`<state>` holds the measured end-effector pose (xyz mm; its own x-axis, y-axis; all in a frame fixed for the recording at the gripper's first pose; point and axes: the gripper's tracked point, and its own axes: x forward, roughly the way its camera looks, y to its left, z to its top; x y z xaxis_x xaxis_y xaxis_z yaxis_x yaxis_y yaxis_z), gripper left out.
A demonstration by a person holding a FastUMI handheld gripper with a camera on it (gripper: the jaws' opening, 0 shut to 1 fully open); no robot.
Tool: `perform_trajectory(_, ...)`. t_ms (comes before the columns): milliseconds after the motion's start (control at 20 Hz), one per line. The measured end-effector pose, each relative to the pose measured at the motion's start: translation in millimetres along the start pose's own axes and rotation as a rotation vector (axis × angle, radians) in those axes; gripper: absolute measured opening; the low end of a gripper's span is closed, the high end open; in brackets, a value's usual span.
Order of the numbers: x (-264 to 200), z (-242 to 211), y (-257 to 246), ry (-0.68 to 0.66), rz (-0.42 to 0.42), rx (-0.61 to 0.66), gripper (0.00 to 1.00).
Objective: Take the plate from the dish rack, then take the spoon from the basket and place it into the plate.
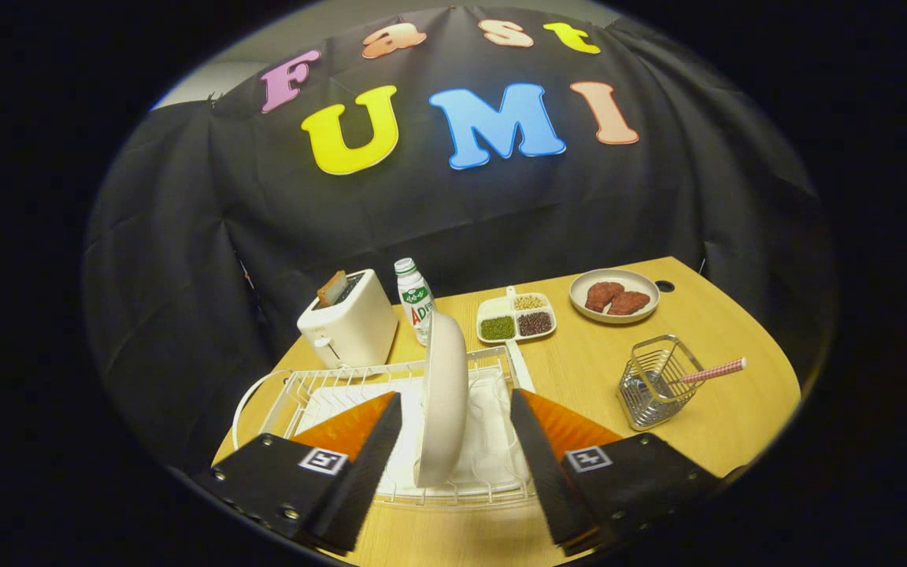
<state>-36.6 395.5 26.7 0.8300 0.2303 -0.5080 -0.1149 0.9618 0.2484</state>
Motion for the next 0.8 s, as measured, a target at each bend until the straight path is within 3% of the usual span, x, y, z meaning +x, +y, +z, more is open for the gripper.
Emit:
perform_trajectory(50, 11, -2, 1, 0.026, -0.003, 0.018, 0.75)
perform_trajectory(250, 46, -8, 6, 0.102, 0.001, 0.096, 0.71)
perform_trajectory(350, 50, -9, 2, 0.143, -0.033, 0.069, 0.36)
perform_trajectory(600, 46, 1, 2, 0.159, -0.124, -0.048, 0.29)
perform_trajectory(800, 41, 16, -2, 0.157, -0.273, -0.198, 0.23)
